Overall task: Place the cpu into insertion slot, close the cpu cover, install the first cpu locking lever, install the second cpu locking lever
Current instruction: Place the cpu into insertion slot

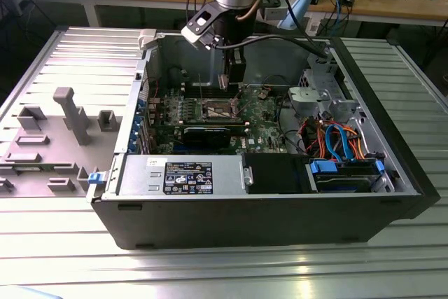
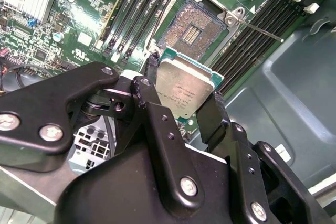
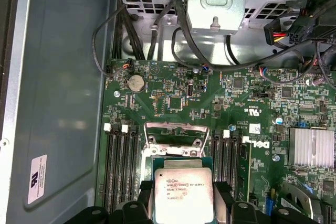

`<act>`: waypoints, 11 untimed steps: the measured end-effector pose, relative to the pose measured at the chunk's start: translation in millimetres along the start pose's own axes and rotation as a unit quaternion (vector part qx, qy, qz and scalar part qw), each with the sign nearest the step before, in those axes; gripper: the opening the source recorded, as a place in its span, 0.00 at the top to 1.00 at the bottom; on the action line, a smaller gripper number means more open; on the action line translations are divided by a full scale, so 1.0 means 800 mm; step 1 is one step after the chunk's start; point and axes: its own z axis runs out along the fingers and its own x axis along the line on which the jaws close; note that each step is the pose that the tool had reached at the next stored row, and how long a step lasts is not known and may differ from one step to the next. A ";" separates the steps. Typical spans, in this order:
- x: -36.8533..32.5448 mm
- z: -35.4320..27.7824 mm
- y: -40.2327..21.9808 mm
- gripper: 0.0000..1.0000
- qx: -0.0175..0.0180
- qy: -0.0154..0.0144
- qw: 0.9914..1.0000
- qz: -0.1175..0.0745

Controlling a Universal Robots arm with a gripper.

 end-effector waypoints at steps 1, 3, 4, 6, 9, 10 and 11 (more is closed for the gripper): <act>0.0000 0.0002 0.0000 0.45 0.000 0.000 1.000 0.000; 0.0000 0.0008 0.0000 0.45 0.000 0.000 1.000 0.000; 0.0000 0.0010 -0.0001 0.45 0.000 0.000 1.000 0.000; 0.0000 0.0015 -0.0001 0.45 0.000 0.000 1.000 0.000; 0.0000 0.0023 -0.0001 0.45 0.000 0.000 1.000 0.000; 0.0000 0.0026 -0.0001 0.45 0.000 0.000 1.000 0.000; 0.0000 0.0028 -0.0001 0.45 0.000 0.000 1.000 0.000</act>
